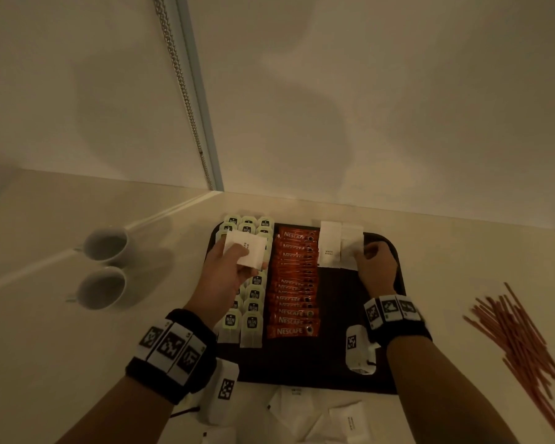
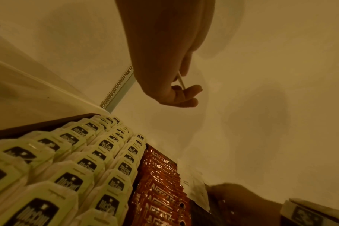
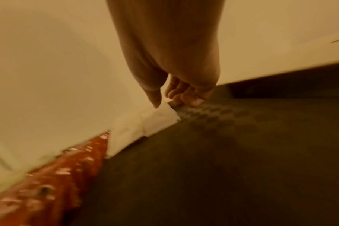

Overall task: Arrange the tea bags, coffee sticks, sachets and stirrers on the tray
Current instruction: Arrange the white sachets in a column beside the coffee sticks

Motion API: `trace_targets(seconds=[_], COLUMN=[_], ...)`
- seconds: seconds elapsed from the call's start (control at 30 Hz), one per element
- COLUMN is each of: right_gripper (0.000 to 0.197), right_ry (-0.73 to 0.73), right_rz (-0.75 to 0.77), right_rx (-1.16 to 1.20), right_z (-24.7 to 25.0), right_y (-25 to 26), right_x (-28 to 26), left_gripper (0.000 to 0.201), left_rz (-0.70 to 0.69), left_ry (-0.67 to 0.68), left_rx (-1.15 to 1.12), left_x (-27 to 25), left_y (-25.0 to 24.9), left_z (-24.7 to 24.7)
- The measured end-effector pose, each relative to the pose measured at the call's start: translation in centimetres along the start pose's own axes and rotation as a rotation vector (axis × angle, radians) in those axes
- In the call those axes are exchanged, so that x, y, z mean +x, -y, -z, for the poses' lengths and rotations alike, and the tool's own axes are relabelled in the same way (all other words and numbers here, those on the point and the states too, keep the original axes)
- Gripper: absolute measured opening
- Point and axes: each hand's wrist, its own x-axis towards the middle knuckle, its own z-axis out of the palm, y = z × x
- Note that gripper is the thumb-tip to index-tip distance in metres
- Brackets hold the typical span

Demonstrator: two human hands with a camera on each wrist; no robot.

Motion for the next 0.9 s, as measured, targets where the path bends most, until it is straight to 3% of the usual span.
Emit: trace_targets(seconds=[0.07,0.17,0.23,0.33,0.47,0.57,0.77,0.9], right_gripper=[0.022,0.036,0.032,0.008,0.005,0.011,0.007,0.014], right_ry=[0.166,0.628,0.794,0.788,0.67,0.602,0.618,0.615], right_rz=[0.083,0.171,0.209,0.263,0.278,0.315,0.161,-0.074], right_rx=[0.139,0.352,0.391,0.43,0.436,0.405,0.483,0.547], right_z=[0.3,0.9,0.9,0.5,0.9,1.3,1.6,2.2], right_y=[3.0,7.3,8.9,9.7,10.0,10.2,8.8,5.9], right_x=[-1.7,-5.8,-8.1,-9.8,-9.2,-8.7,-9.2,-7.8], left_gripper=[0.025,0.019,0.021,0.023,0.012,0.011,0.011,0.013], left_rz=[-0.019,-0.034,-0.043,-0.025,0.055,-0.014,-0.093,0.007], left_ry=[0.022,0.028,0.024,0.025,0.049,0.093,0.117,0.149], left_rx=[0.093,0.186,0.247,0.28,0.319,0.434,0.474,0.603], left_x=[0.1,0.4,0.3,0.0,-0.5,-0.4,-0.8,-1.1], left_y=[-0.1,0.4,0.7,1.0,1.0,0.8,0.9,1.2], left_z=[-0.1,-0.3,-0.5,-0.6,-0.5,-0.2,-0.9,0.4])
